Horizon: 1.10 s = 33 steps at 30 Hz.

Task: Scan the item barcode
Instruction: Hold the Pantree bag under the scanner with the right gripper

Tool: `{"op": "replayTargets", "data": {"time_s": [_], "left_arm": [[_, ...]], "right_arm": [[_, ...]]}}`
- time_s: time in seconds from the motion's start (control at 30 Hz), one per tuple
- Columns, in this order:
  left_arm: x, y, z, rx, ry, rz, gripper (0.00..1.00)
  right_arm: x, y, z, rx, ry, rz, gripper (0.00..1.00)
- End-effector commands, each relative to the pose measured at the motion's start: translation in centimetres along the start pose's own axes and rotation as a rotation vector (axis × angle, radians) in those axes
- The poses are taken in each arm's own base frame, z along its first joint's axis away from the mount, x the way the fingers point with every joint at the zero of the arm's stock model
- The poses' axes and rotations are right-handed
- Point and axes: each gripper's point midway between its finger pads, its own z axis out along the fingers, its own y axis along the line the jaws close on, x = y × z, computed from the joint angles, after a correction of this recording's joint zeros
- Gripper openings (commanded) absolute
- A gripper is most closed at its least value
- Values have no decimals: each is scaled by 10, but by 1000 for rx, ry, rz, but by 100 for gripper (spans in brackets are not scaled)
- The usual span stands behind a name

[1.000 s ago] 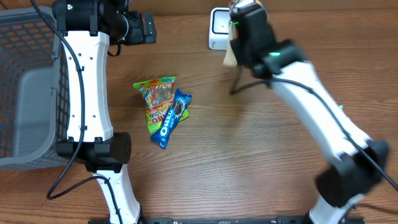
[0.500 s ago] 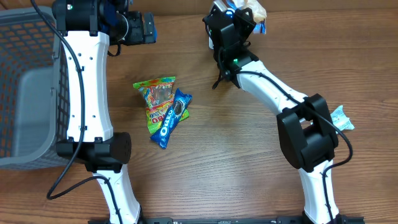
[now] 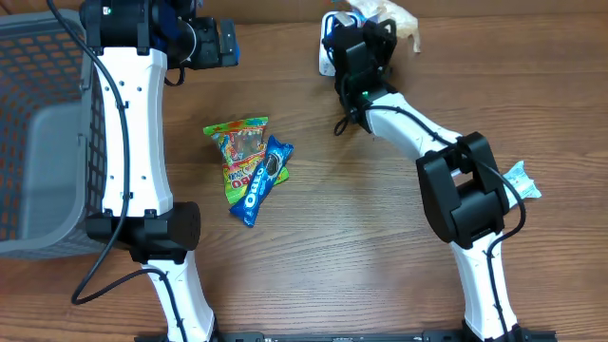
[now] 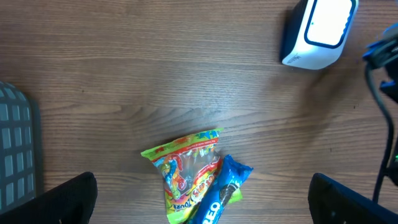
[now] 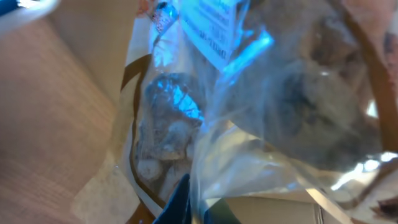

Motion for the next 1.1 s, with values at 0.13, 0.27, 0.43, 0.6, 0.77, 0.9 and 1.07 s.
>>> {"op": "replayTargets", "data": {"time_s": [0.13, 0.27, 0.43, 0.6, 0.77, 0.9, 1.07], "left_arm": [[-2, 2, 3, -5, 1, -6, 100], [-2, 2, 3, -5, 1, -6, 100], [-2, 2, 3, -5, 1, -7, 100], [-2, 2, 3, -5, 0, -6, 100], [-2, 2, 3, -5, 1, -6, 100], [-2, 2, 3, -5, 1, -6, 100], [-2, 2, 3, -5, 1, -6, 100]], "right_arm": [[-3, 5, 9, 23, -11, 32, 4], [-11, 9, 3, 13, -35, 25, 4], [-20, 13, -6, 5, -61, 26, 4], [-19, 18, -6, -9, -57, 18, 4], [-14, 29, -6, -48, -35, 28, 4], [-12, 32, -6, -56, -30, 14, 4], [-12, 31, -6, -51, -26, 18, 4]]}}
